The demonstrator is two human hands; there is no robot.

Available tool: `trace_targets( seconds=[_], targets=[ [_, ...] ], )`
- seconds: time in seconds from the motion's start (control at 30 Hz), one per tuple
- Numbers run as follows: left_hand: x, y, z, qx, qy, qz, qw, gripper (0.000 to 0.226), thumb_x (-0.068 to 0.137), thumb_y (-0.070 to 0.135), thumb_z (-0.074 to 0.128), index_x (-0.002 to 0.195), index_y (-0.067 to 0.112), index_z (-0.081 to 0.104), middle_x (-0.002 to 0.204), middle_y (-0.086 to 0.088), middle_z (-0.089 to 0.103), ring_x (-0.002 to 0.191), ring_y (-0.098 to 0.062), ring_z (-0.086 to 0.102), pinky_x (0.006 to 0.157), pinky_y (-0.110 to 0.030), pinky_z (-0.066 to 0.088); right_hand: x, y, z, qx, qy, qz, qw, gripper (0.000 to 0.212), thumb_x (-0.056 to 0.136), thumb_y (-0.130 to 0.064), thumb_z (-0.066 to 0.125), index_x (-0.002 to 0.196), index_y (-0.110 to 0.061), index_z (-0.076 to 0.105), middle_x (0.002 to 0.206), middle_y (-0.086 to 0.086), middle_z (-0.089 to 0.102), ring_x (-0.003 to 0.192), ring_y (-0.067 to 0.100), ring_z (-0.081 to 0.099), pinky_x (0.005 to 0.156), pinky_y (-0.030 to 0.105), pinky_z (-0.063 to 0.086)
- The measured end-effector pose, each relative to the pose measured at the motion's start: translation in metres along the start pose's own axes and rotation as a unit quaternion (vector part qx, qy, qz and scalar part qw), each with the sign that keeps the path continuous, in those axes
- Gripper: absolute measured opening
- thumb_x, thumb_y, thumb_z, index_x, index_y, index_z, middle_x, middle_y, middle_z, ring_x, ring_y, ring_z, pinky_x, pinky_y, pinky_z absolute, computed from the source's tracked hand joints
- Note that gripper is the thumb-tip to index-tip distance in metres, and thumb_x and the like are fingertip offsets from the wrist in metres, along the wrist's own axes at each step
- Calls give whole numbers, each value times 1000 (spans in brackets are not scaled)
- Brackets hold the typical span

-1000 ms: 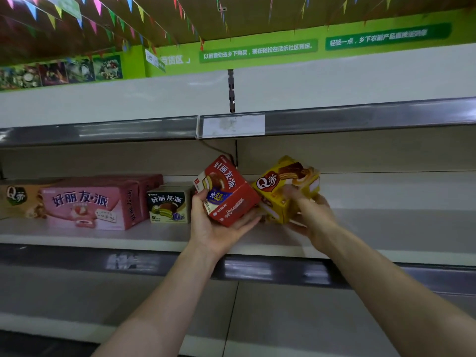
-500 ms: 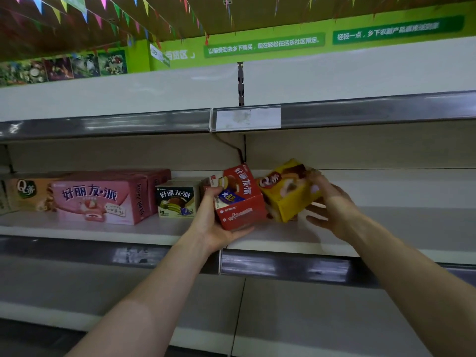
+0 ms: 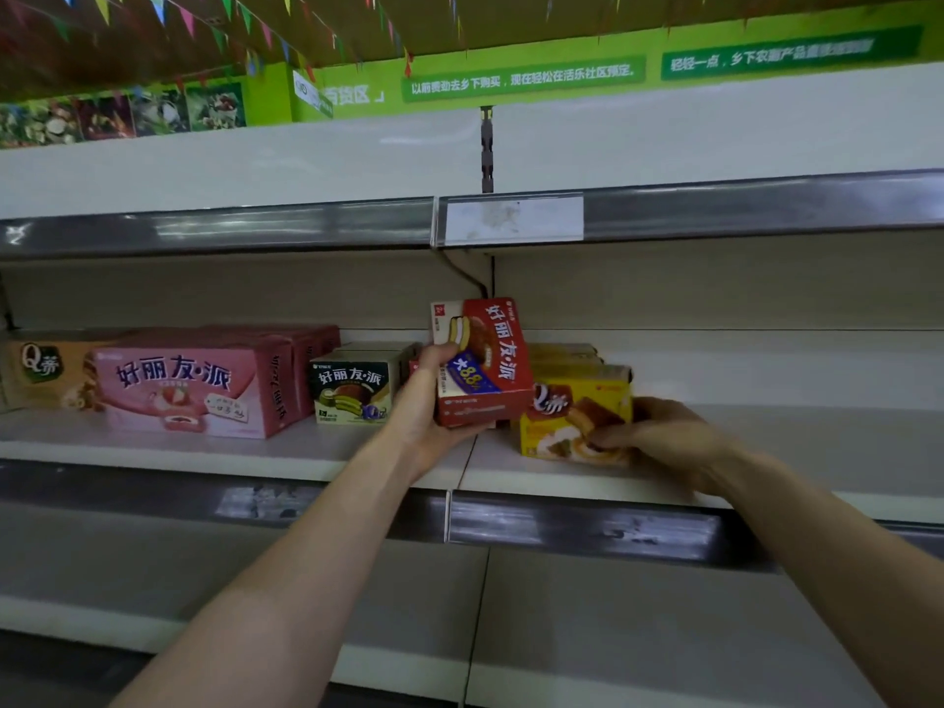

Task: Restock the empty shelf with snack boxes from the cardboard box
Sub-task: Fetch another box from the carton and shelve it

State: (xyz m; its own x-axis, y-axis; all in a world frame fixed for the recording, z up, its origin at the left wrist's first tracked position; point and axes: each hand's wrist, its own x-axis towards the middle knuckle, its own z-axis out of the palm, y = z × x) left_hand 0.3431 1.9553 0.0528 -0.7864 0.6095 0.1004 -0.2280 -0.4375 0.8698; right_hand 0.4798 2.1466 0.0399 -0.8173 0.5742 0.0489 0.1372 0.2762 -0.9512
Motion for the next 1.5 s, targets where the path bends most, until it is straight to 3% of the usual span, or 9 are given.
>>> trace_targets(
  seconds=[0.3, 0.63, 0.73, 0.8, 0.9, 1.0, 1.17, 1.3, 1.5],
  targets=[
    [3, -5, -23, 50, 59, 11, 997, 22, 89, 36, 61, 100, 17, 62, 89, -8, 74, 87, -21, 67, 83, -44, 53, 9, -13, 17, -111, 10, -10, 994, 29, 76, -11, 79, 98, -13, 59, 88, 1, 64, 80, 13, 61, 68, 23, 49],
    [1, -4, -23, 20, 58, -12, 998, 25, 84, 25, 67, 107, 15, 63, 98, -12, 74, 96, -27, 67, 97, -52, 49, 18, -16, 21, -259, 60, -9, 964, 51, 76, -27, 79, 118, -8, 58, 116, 11, 63, 103, 25, 61, 90, 36, 51],
    [-5, 2, -27, -14, 48, -9, 999, 17, 85, 19, 65, 101, 14, 64, 85, -9, 74, 87, -24, 66, 92, -47, 51, 0, -32, 21, -260, 145, -89, 950, 71, 80, -30, 75, 140, -16, 41, 136, 10, 47, 117, 27, 54, 93, 38, 50],
    [-8, 6, -31, -46, 21, -9, 999, 14, 87, 17, 60, 100, 13, 64, 82, -9, 74, 84, -24, 66, 92, -45, 50, -20, -48, 31, -233, 192, -193, 934, 55, 88, -28, 65, 138, -20, 44, 130, 5, 49, 108, 22, 56, 82, 33, 51],
    [-14, 9, -30, -78, -17, -1, 997, 24, 87, 16, 55, 108, 11, 64, 94, -11, 73, 88, -25, 66, 103, -48, 44, -43, -67, 60, -151, 47, -172, 972, 26, 91, -34, 61, 114, -22, 58, 104, 1, 64, 88, 17, 63, 70, 32, 55],
    [-20, 11, -27, -95, -37, 6, 995, 40, 83, 17, 51, 120, 8, 62, 108, -17, 68, 94, -28, 64, 103, -48, 43, -44, -70, 87, -60, -96, -81, 990, 43, 84, -41, 69, 119, -20, 54, 105, 0, 65, 93, 16, 64, 70, 34, 59],
    [-25, 30, -49, 82, 6, -26, 996, 21, 86, 11, 46, 101, 11, 61, 92, -13, 65, 79, -25, 62, 82, -39, 49, -33, -79, 94, -19, -112, -97, 989, 48, 87, -19, 70, 131, -12, 51, 101, 3, 68, 87, 16, 68, 79, 37, 59],
    [-18, 43, -66, 151, 62, -13, 986, 42, 85, 0, 50, 122, 18, 49, 92, -10, 65, 70, -24, 69, 69, -37, 53, -29, -96, 97, -103, -101, -124, 982, 54, 89, -12, 66, 138, -14, 44, 98, -4, 59, 77, 4, 59, 49, 11, 48],
    [-14, 41, -71, 253, 82, -15, 964, 30, 88, -2, 62, 117, 6, 57, 117, -16, 66, 104, -26, 62, 90, -41, 50, -13, -106, 108, -239, -63, -146, 958, 59, 91, -10, 62, 144, -20, 37, 136, 7, 50, 113, 19, 55, 80, 30, 55]
  ],
)
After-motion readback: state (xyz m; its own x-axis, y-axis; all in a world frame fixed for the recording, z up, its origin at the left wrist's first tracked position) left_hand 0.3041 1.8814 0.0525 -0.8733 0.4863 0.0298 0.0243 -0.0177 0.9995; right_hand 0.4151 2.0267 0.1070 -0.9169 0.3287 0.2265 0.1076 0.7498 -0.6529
